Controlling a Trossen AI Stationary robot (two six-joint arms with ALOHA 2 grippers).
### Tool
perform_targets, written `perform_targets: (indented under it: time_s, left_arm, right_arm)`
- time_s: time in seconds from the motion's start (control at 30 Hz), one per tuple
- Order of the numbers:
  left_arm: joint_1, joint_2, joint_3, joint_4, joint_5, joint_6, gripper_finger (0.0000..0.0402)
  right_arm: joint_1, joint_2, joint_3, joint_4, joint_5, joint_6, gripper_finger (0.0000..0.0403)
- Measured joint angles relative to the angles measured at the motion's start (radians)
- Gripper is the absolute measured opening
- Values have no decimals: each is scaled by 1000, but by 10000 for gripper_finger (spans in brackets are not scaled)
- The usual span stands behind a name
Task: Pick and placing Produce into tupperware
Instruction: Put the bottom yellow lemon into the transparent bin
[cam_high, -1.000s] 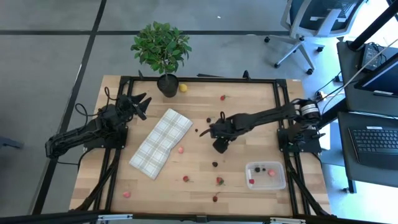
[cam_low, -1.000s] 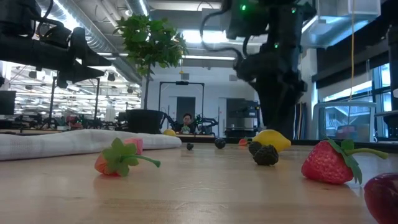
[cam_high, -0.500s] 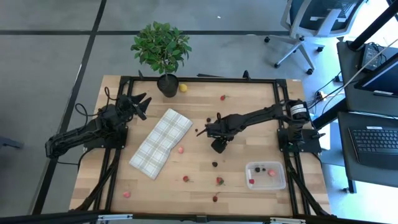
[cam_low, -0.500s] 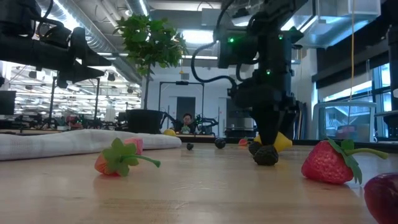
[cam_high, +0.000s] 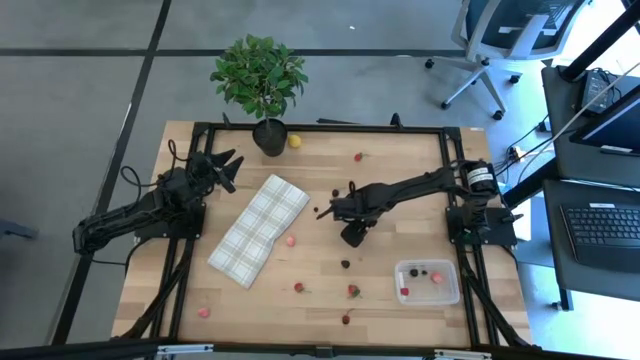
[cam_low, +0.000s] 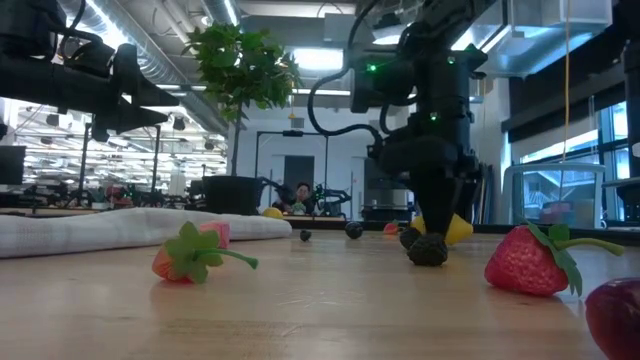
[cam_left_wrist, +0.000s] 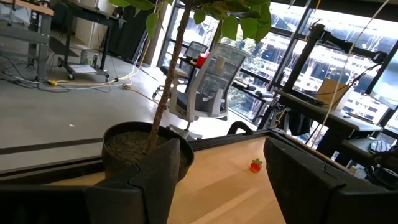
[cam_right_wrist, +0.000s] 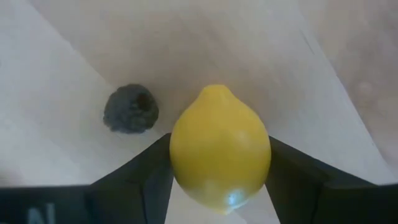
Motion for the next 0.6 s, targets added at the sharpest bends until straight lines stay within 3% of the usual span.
perform_targets:
  time_s: [0.27, 0.6]
  left_arm:
    - [0, 0, 0, 0, 0, 0, 225]
    - [0, 0, 0, 0, -2, 0, 225]
  right_arm:
    - [42, -131, 57, -133, -91, 127, 207]
    - [271, -348, 165, -312, -221, 620, 210]
